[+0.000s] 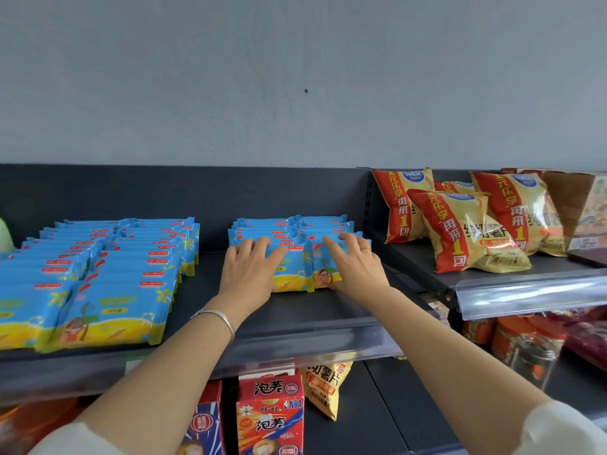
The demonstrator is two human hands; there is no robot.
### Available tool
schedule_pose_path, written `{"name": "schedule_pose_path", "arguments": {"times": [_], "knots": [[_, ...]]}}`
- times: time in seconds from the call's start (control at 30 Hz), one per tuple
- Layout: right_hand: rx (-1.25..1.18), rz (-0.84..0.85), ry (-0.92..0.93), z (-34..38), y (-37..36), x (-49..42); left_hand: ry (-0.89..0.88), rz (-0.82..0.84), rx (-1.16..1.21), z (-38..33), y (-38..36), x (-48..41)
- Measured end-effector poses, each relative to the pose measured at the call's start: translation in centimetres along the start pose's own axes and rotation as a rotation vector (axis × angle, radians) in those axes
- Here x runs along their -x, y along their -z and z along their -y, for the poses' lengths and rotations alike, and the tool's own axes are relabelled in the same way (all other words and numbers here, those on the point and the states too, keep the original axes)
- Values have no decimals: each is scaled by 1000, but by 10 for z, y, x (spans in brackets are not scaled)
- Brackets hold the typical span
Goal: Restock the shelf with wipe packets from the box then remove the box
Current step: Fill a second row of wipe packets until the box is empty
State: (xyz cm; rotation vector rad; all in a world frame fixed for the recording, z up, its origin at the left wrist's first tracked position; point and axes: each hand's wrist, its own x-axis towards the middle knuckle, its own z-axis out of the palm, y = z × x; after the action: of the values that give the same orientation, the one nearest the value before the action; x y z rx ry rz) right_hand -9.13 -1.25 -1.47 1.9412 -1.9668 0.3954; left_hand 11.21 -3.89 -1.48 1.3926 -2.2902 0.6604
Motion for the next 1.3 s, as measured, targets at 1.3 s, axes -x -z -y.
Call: {"name": "schedule_pose_path", "arguments": {"times": [1.3], "knots": [[16,-269,-135,-184,31,260,-436,-198,460,-283,33,72]]}}
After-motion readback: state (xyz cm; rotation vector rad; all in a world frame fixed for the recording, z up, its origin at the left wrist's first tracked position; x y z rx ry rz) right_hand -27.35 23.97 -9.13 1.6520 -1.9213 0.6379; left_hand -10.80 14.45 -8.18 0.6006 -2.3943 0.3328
